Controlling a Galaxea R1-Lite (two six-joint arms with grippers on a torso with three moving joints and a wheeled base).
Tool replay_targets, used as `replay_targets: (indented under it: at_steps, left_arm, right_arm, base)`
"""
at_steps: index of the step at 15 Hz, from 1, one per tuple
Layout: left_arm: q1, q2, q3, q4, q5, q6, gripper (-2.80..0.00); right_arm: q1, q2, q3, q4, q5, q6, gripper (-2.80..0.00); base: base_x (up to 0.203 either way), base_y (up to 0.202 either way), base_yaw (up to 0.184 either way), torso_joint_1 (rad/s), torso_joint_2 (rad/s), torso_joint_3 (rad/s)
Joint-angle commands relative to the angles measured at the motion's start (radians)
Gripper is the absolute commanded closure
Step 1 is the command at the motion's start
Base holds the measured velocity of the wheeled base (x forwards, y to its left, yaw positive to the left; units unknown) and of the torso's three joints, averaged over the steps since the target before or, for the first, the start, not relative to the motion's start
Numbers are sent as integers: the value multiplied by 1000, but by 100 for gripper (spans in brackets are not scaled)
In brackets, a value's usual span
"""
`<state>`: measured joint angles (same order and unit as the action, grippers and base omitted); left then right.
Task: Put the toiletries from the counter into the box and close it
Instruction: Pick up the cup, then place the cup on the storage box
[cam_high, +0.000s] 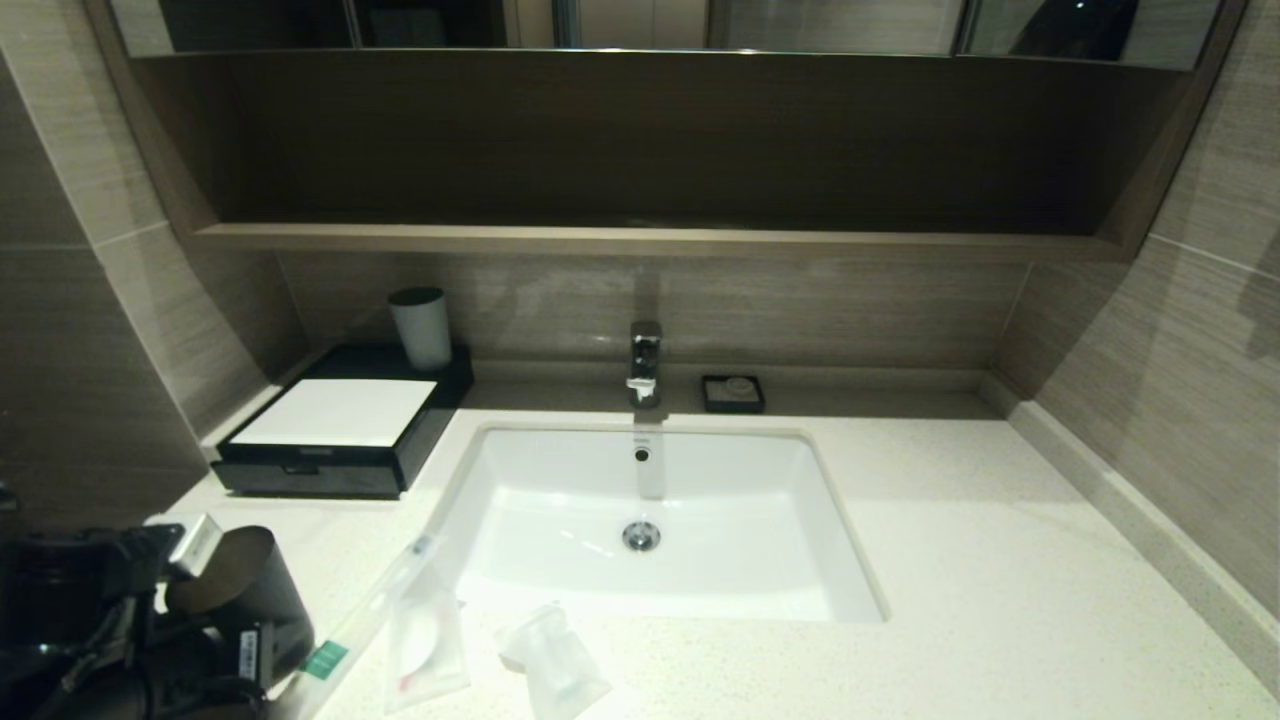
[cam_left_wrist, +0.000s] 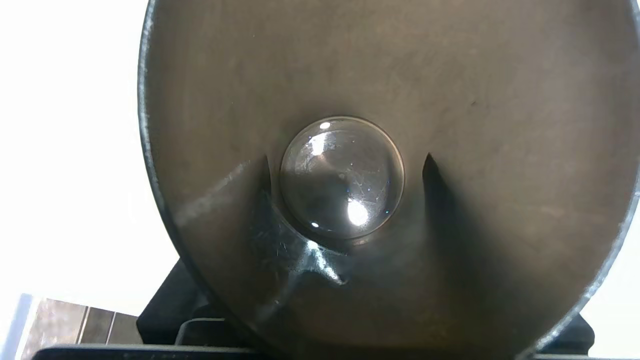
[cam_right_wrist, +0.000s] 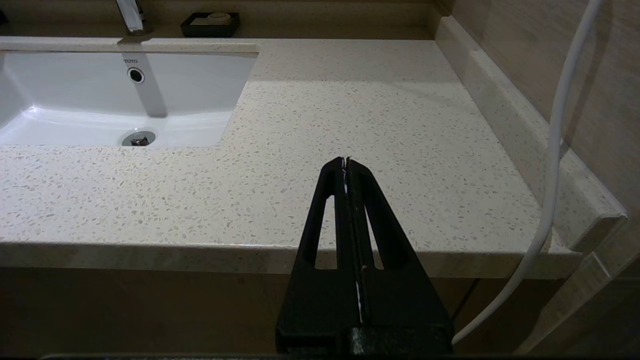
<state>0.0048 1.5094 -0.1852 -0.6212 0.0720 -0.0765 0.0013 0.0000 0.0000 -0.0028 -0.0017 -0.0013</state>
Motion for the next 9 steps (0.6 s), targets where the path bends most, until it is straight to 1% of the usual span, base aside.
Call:
replay_targets:
  at_steps: [1, 3, 6, 9]
  left_arm:
    - [20, -29, -7, -18, 2, -3, 0]
    - [49, -50, -21, -35, 2, -3, 0]
    - [86, -64, -56, -31, 3, 0, 0]
    - [97, -65, -103, -25, 3, 4, 0]
  right_arm:
    - [0, 0, 2, 0, 0, 1, 0]
    - [0, 0, 2, 0, 0, 0, 0]
    - [0, 0, 2, 0, 0, 1, 0]
    - [0, 0, 2, 0, 0, 0, 0]
  base:
    - [0, 0, 0, 0, 0, 0]
    - [0, 0, 0, 0, 0, 0]
    - [0, 0, 0, 0, 0, 0]
    - [0, 0, 0, 0, 0, 0]
